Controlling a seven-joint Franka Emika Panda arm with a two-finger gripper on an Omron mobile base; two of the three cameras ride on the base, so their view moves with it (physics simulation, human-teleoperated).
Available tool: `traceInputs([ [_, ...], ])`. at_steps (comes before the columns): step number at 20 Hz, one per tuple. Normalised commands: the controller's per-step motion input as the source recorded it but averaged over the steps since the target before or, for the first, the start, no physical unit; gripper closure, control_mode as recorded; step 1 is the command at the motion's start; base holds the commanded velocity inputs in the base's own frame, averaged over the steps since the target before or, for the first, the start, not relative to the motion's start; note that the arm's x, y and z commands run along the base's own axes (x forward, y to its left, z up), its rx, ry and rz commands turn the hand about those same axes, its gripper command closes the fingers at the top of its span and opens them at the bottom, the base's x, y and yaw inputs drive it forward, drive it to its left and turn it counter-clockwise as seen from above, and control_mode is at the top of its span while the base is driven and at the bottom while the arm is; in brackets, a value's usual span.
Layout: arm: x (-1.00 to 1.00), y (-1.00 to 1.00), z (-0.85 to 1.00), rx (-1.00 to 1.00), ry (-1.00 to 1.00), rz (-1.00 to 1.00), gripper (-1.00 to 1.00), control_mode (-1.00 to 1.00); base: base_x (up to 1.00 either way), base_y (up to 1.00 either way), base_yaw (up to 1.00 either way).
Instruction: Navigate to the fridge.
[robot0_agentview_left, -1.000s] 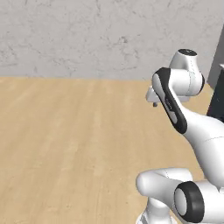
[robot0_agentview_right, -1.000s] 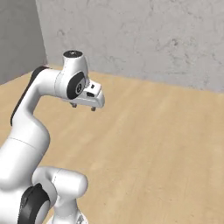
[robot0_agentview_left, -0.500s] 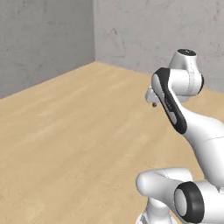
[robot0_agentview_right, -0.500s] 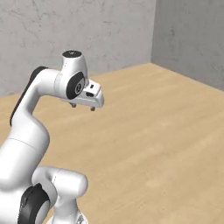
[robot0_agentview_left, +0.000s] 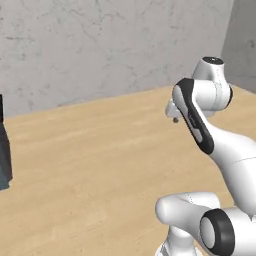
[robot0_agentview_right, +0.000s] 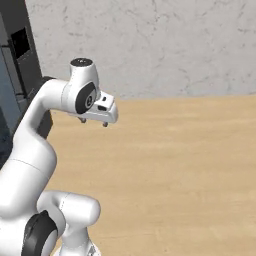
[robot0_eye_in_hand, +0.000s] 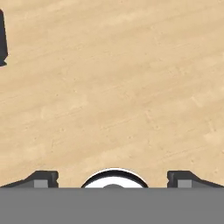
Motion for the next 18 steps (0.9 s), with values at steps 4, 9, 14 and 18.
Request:
traceInputs([
  [4,0.00,0.00,0.00,0.00,0.00,0.00,-1.00,1.00,0.99,-0.17,0.64],
  [9,0.00,0.00,0.00,0.00,0.00,0.00,-1.00,1.00,1.00,-0.34,0.38],
  [14,0.00,0.00,0.00,0.00,0.00,0.00,-1.00,1.00,1.00,-0.60,0.25],
  [18,0.00,0.00,0.00,0.00,0.00,0.00,-1.00,1.00,1.00,-0.62,0.22],
])
